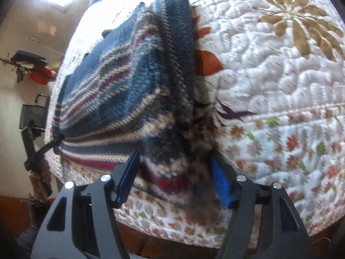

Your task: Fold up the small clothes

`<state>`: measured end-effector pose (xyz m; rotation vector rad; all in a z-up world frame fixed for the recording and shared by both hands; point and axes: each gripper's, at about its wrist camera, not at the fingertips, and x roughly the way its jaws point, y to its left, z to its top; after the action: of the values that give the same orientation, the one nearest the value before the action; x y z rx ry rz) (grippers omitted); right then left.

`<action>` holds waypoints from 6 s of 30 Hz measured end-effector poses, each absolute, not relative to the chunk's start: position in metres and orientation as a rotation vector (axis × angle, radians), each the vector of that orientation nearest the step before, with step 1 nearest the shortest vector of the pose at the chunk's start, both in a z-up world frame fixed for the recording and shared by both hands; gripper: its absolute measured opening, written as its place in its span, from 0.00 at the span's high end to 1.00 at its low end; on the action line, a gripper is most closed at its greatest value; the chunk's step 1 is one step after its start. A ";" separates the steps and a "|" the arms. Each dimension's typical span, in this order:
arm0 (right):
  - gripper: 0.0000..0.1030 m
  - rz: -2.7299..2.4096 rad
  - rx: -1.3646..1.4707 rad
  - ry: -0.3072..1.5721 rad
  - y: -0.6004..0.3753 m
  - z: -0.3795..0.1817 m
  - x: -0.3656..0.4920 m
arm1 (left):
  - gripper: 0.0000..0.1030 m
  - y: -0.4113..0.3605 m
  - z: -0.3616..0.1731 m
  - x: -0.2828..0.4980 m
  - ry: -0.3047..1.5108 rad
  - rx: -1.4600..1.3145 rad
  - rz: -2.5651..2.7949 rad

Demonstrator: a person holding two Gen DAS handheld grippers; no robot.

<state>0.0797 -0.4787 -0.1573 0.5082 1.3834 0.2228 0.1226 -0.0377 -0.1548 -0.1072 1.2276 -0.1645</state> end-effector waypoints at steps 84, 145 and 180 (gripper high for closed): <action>0.49 0.663 0.113 1.441 -0.147 -0.091 0.129 | 0.48 -0.006 -0.156 0.137 1.282 -0.236 -0.330; 0.48 0.512 0.238 1.322 -0.287 -0.112 0.109 | 0.30 -0.082 -0.132 0.190 1.376 -0.376 -0.570; 0.43 0.552 0.238 1.280 -0.280 -0.092 0.104 | 0.74 0.061 -0.070 0.176 1.156 -0.528 -0.409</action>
<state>0.1044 -0.2803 -0.0923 0.2384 1.2798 0.5521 0.1756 0.0606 -0.0697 -0.5275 1.1561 -0.4092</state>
